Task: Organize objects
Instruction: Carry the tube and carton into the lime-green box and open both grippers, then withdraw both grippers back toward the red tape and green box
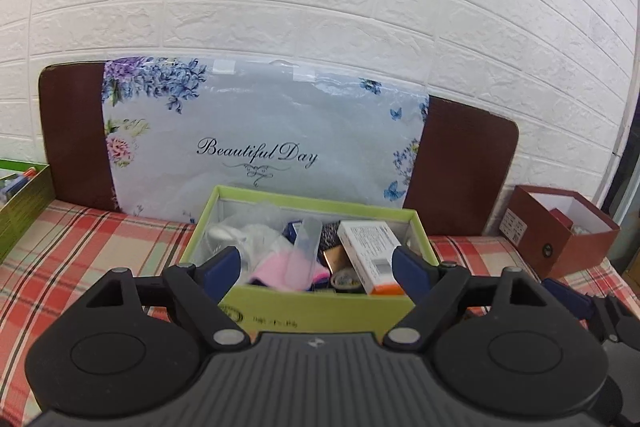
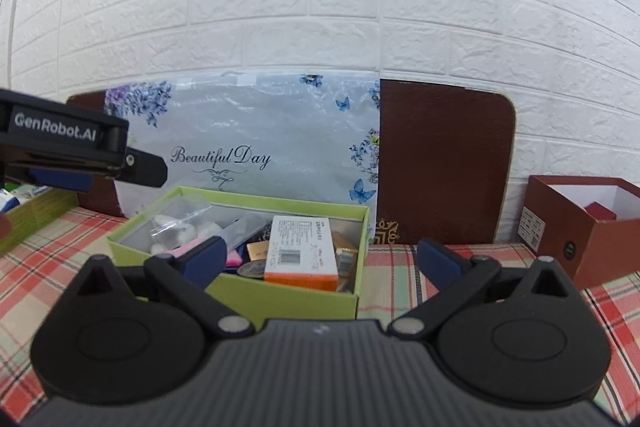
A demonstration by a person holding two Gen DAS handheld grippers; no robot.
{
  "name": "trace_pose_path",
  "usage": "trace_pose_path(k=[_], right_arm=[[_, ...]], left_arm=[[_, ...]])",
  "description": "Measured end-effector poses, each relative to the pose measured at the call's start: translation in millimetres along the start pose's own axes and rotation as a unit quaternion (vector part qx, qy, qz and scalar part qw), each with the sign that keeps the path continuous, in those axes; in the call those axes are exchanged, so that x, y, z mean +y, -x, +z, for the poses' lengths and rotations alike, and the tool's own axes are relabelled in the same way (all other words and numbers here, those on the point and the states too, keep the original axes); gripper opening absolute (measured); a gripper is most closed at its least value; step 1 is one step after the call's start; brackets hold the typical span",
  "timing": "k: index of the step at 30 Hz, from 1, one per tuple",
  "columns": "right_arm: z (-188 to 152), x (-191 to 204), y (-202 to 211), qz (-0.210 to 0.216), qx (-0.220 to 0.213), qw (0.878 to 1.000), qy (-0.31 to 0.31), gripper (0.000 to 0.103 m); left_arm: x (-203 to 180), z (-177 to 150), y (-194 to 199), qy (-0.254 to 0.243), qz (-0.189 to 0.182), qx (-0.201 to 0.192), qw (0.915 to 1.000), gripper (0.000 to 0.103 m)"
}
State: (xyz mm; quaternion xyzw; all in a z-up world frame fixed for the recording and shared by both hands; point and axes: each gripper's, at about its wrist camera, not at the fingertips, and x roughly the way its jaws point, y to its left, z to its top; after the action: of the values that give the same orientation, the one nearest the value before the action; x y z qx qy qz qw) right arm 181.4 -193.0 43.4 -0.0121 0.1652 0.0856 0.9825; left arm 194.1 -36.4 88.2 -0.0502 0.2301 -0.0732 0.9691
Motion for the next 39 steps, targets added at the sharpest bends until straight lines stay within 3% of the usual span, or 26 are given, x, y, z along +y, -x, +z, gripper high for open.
trace_pose_path(k=[7, 17, 21, 27, 30, 39], right_arm=[[-21.7, -2.4, 54.0, 0.006, 0.015, 1.0, -0.007, 0.103], [-82.9, -5.0, 79.8, -0.017, 0.081, 0.995, -0.054, 0.103], [-106.7, -2.8, 78.9, -0.02, 0.113, 0.991, -0.065, 0.103], [-124.7, 5.9, 68.4, -0.021, 0.135, 0.989, -0.048, 0.103], [-120.4, 6.7, 56.2, 0.009, 0.117, 0.993, -0.029, 0.103], [-110.4, -0.6, -9.9, 0.08, 0.14, 0.986, 0.053, 0.103]], left_arm=[[-9.2, -38.6, 38.4, -0.033, 0.009, 0.001, 0.9994, 0.086], [4.0, -99.5, 45.9, 0.001, 0.022, 0.062, 0.9978, 0.086], [14.0, -121.2, 43.8, 0.022, 0.008, 0.085, 0.9961, 0.086], [32.4, -131.7, 39.8, 0.07, -0.018, 0.116, 0.9906, 0.086], [39.1, -131.7, 39.0, 0.092, -0.026, 0.125, 0.9875, 0.086], [39.8, -132.7, 36.8, 0.083, -0.026, 0.121, 0.9889, 0.086]])
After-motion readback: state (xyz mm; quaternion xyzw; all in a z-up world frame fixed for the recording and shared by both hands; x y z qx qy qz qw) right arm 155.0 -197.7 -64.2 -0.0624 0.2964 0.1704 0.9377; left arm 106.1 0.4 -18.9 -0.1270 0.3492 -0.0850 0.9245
